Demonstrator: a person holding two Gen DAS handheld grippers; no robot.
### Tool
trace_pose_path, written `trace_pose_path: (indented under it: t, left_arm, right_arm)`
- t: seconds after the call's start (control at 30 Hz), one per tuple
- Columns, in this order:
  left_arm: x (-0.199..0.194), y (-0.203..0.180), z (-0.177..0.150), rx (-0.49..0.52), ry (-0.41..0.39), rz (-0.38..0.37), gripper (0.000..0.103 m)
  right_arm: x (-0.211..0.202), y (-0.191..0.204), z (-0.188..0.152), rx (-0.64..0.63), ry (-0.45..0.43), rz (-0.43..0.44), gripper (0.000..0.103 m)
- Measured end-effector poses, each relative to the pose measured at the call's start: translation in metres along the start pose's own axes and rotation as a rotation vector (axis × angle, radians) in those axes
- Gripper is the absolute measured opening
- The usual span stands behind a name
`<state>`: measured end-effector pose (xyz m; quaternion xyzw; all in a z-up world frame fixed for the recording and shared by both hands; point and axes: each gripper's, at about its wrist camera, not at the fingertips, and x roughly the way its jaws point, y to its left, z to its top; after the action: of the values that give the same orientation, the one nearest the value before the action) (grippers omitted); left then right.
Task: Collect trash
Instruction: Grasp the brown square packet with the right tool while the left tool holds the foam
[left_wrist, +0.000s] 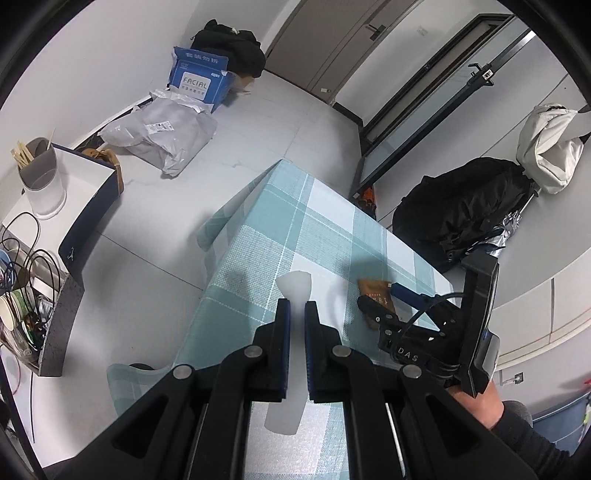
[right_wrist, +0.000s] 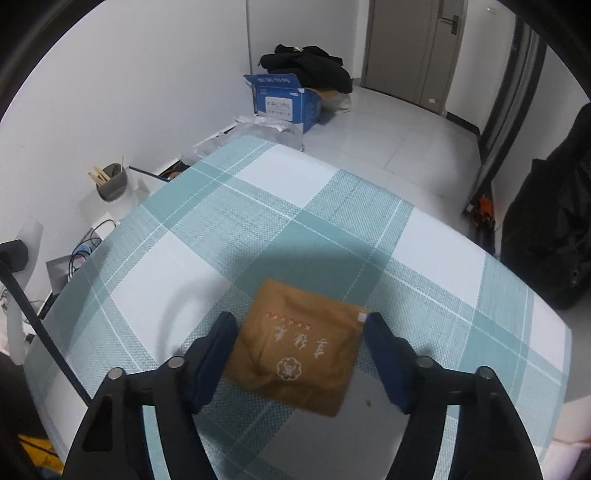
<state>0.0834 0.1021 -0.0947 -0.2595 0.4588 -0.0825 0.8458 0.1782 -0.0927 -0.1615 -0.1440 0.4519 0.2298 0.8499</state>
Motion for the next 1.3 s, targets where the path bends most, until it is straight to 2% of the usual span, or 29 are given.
trace_pose_path:
  t: [0.17,0.2,0.23,0.27,0.3,0.37,0.4,0.47,0.57,0.67,0.7,0.73,0.77,0.8,0.83,1.1,1.2,1.27,1.3]
  left_arm:
    - [0.001,-0.002,0.001,0.002,0.000,0.006,0.003]
    - [0.002,-0.003,0.001,0.004,0.001,0.008,0.003]
    - [0.002,-0.003,0.001,0.005,0.000,0.010,0.003]
    - [0.002,-0.004,0.001,0.006,0.000,0.010,0.003]
    - [0.001,-0.004,0.001,0.007,0.000,0.010,0.003]
    - [0.000,-0.004,0.001,0.008,-0.001,0.007,0.003]
    - [0.000,-0.003,0.001,0.008,-0.002,0.007,0.003]
    - [-0.001,-0.004,0.001,0.005,-0.005,0.006,0.003]
    - [-0.003,-0.003,0.001,-0.004,-0.008,-0.002,0.003]
    - [-0.006,-0.004,0.001,-0.008,-0.013,-0.010,0.003]
    - [-0.008,-0.004,0.000,-0.008,-0.016,-0.013,0.003]
    - [-0.009,-0.005,0.000,-0.006,-0.019,-0.014,0.003]
    - [-0.009,-0.006,0.000,-0.004,-0.021,-0.013,0.003]
    - [-0.009,-0.006,0.000,-0.002,-0.022,-0.015,0.003]
    - [-0.010,-0.005,0.000,-0.003,-0.023,-0.017,0.003]
    - [-0.010,-0.001,0.000,-0.022,-0.017,-0.016,0.003]
    - [-0.008,-0.001,0.001,-0.027,-0.013,-0.017,0.003]
    - [-0.007,-0.002,0.001,-0.026,-0.009,-0.016,0.003]
    - [-0.007,-0.002,0.001,-0.024,-0.008,-0.015,0.003]
  right_arm:
    - [-0.004,0.009,-0.004,-0.044,0.001,0.018,0.060]
    - [-0.006,0.010,-0.004,-0.055,-0.001,0.019,0.056]
    - [-0.008,0.012,-0.005,-0.066,-0.002,0.021,0.037]
    - [-0.009,0.014,-0.006,-0.083,-0.005,0.024,0.031]
    - [-0.011,0.018,-0.007,-0.101,-0.005,0.035,0.017]
    - [-0.013,0.022,-0.010,-0.121,0.004,0.046,0.013]
    - [-0.014,0.026,-0.012,-0.133,0.007,0.054,0.005]
    - [-0.013,0.028,-0.015,-0.138,0.013,0.068,0.003]
    - [-0.018,0.022,-0.018,-0.101,0.020,0.122,0.003]
    - [-0.033,0.012,-0.021,-0.040,-0.023,0.144,0.006]
    - [-0.036,0.010,-0.020,-0.027,-0.036,0.143,0.018]
    - [-0.039,0.007,-0.021,-0.013,-0.046,0.133,0.041]
    - [-0.041,0.006,-0.020,-0.004,-0.056,0.124,0.053]
    - [-0.042,0.004,-0.021,0.002,-0.072,0.106,0.071]
    - [-0.041,0.003,-0.020,0.001,-0.073,0.083,0.074]
    - [-0.004,-0.007,-0.013,0.016,0.032,-0.005,0.075]
    - [-0.003,-0.006,-0.011,0.009,0.030,-0.011,0.077]
    - [-0.002,-0.006,-0.009,0.010,0.038,-0.009,0.073]
    - [-0.002,-0.005,-0.009,0.002,0.039,0.000,0.067]
